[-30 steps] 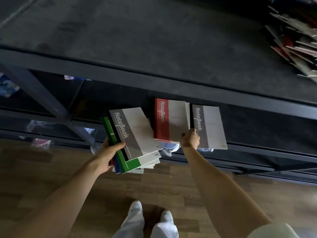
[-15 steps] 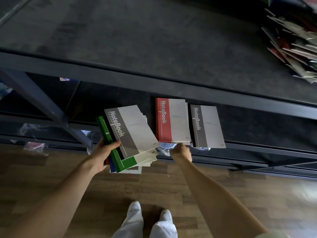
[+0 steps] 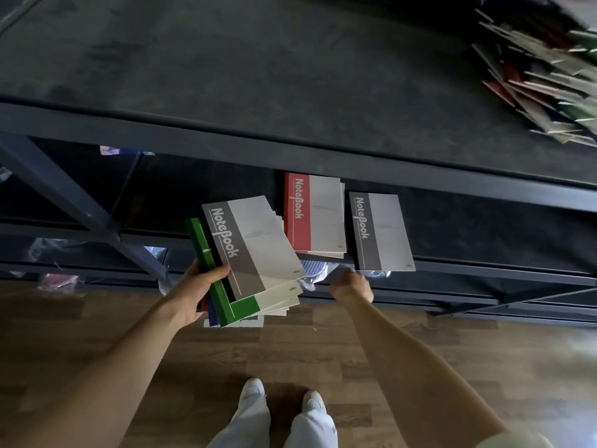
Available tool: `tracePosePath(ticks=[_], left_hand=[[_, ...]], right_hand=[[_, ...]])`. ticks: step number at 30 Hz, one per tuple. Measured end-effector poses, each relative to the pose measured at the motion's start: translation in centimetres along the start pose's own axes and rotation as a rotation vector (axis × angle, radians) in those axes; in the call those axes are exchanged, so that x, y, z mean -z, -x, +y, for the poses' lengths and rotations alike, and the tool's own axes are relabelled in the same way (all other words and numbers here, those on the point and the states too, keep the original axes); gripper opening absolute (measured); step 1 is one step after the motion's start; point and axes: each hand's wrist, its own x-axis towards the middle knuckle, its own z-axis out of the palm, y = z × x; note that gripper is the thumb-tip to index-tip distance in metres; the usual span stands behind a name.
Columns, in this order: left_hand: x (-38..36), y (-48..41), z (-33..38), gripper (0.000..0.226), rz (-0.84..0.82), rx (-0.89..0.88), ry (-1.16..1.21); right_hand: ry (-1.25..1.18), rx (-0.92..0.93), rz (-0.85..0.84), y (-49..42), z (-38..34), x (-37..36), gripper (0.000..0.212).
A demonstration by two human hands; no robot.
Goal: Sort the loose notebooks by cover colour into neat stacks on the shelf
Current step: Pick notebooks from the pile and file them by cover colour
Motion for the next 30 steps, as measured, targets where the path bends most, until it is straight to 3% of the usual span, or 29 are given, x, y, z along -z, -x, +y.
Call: tracePosePath(ticks=[6,11,13,14,16,17,19,22,26,30], left_hand=[[-3.2,0.3,-0.5,0.021,-0.017,0.014,0.022],[-6.1,1.3,-1.5,0.020,-0.026,0.016,0.034],[-7.3,1.9,-1.8,0.019,-0.017,0.012,0.042],[-7.9,2.2,-1.9,0.019,-0.009,0.006,0.045],[-9.1,2.7,-2.2,0.022,-0.006,-0.007,0.049],[-9.6,2.8,-2.3,0.024,-0.009,-0.015,0.051],[-10.7,3.2,-2.5,0.027,-0.010,-0.031,0.048],[-12.5,3.5,-3.0,0.027,0.020,-0.052,0.071],[-14.1,3.8,-3.7,0.030,0.018,-0.053,0.077],[-15.6,3.7,-4.1,0.039,-0.002,-0.038,0.063]], right_hand=[[0.119,0.130,-0.003,-2.4,3.6,1.8,0.048],[0.096,0.194,0.025,-3.4,4.0,3.2,0.035],[-0.045,0.168,0.011,-3.0,3.9,4.0,0.028],[-0.226,0.144,-0.042,-2.7,3.7,4.3,0.030],[-0.636,0.061,-0.287,-1.6,3.4,5.1,0.033],[-0.734,0.043,-0.392,-1.2,3.4,5.2,0.030],[-0.703,0.126,-0.472,-0.5,3.7,5.4,0.022],[-0.561,0.264,-0.277,0.2,4.3,6.0,0.008],[-0.635,0.177,-0.177,-0.3,6.5,7.3,0.009],[-0.580,0.170,-0.023,-1.7,9.8,8.8,0.026]])
